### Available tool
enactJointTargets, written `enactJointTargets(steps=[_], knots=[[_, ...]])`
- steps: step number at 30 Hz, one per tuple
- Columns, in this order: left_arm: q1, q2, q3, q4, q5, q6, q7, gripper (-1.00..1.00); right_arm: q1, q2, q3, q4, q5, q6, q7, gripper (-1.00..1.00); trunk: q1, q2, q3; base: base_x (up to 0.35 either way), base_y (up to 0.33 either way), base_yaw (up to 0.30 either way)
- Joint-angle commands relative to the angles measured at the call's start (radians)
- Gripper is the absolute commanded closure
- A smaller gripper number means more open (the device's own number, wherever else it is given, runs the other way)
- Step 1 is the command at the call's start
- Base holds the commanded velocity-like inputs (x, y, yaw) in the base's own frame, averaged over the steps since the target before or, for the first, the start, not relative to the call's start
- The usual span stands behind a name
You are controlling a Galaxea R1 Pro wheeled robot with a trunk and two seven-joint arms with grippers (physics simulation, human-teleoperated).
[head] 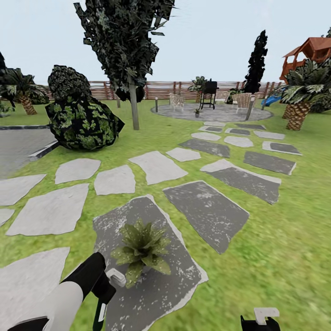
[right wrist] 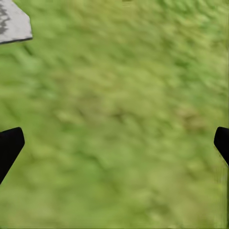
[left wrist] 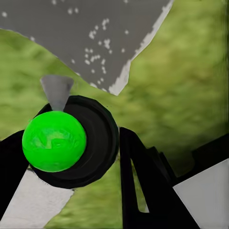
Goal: Pick up the pesticide atomizer in the garden and spray insectifuge to fully cover both potted plants in the garden.
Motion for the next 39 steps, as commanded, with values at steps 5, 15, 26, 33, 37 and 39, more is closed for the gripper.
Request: enactJointTargets(steps=[5, 15, 26, 33, 37, 39], knots=[[-0.001, -0.001, 0.007, -0.002, -0.009, 0.005, -0.007, 1.00, -0.001, 0.000, -0.007, 0.002, 0.011, -0.005, -0.003, -1.00, 0.000, 0.000, -0.001, 0.001, -0.310, 0.276], [-0.001, -0.001, 0.007, -0.002, -0.009, 0.006, -0.008, 1.00, -0.001, 0.000, -0.007, 0.001, 0.011, -0.005, -0.002, -1.00, 0.000, 0.000, -0.001, 0.022, -0.215, 0.106], [-0.001, -0.001, 0.010, -0.006, -0.007, 0.006, -0.009, 1.00, -0.001, 0.000, -0.007, 0.003, 0.011, -0.005, -0.002, -1.00, 0.000, 0.000, -0.001, 0.000, 0.000, 0.244], [-0.001, -0.001, 0.010, -0.007, -0.007, 0.006, -0.009, 1.00, -0.001, 0.000, -0.007, 0.003, 0.011, -0.005, -0.002, -1.00, 0.000, 0.000, -0.001, 0.000, 0.000, 0.252], [-0.001, -0.001, 0.012, -0.007, -0.007, 0.006, -0.009, 1.00, -0.001, 0.000, -0.007, 0.002, 0.011, -0.007, -0.002, -1.00, 0.000, 0.000, -0.001, 0.000, -0.077, 0.014], [-0.001, -0.001, 0.011, -0.007, -0.007, 0.006, -0.009, 1.00, -0.001, 0.000, -0.007, 0.003, 0.011, -0.007, -0.002, -1.00, 0.000, 0.000, -0.001, 0.000, -0.279, 0.000]])
